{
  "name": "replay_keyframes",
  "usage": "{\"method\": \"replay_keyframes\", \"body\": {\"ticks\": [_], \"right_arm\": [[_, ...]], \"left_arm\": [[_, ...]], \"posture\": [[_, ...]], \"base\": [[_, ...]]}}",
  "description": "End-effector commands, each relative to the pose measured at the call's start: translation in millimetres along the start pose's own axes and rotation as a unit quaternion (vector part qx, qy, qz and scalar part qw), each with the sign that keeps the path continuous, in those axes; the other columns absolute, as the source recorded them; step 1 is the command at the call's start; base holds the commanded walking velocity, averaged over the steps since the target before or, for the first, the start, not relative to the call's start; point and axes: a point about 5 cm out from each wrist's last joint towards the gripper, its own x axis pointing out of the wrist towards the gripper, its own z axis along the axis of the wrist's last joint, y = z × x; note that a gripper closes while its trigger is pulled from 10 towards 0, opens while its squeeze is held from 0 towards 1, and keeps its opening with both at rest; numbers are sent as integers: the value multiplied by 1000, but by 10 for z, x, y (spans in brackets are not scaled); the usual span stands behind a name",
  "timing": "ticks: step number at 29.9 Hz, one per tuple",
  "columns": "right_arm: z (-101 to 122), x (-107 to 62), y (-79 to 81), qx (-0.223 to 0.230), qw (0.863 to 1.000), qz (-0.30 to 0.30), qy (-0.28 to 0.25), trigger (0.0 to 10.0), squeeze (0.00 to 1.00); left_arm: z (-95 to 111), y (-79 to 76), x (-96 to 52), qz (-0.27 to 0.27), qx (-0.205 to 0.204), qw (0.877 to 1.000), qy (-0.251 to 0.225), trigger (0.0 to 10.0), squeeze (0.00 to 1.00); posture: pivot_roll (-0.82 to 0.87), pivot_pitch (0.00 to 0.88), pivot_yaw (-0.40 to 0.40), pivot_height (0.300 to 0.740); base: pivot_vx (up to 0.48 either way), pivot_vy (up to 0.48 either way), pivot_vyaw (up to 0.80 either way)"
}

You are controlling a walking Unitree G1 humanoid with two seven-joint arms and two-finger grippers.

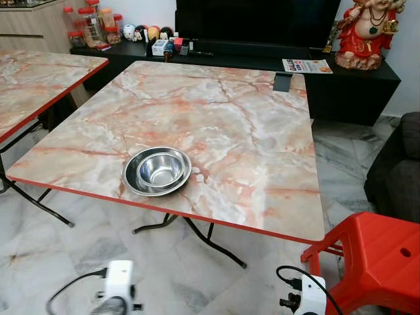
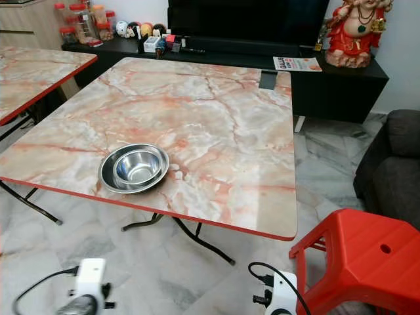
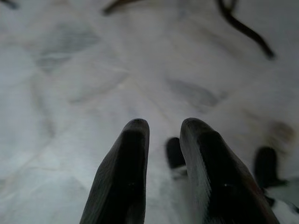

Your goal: Setting the table

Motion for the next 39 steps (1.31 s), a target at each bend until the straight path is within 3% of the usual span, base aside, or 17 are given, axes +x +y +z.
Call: {"method": "replay_keyframes", "body": {"ticks": [1, 6, 15, 20, 39], "right_arm": [[12, 4, -2, -2, 1000, 1, 1, 10000, 0], [16, 5, -6, -3, 1000, 2, 1, 10000, 0], [-18, -6, -26, 3, 1000, -5, 5, 10000, 0], [-20, -5, -33, 11, 1000, -9, 7, 10000, 0], [-43, -7, -20, 32, 999, -20, 11, 10000, 0]], "left_arm": [[-65, 37, -12, 0, 19, 1000, 15, 10000, 0], [-142, -15, -22, -3, 20, 999, 31, 10000, 0], [-249, 79, -52, 16, 2, 998, 54, 10000, 0], [-265, 114, -59, 20, 4, 998, 58, 10000, 0], [-279, 184, -66, 42, -5, 997, 68, 10000, 0]], "posture": [[-40, 0, -3, 740], [-47, 0, -3, 740], [-49, 0, 4, 740], [-50, 0, 10, 740], [-38, 0, 20, 740]], "base": [[0, 0, 0], [0, 0, 0], [0, 0, 0], [0, 280, -565], [0, 297, -80]]}}
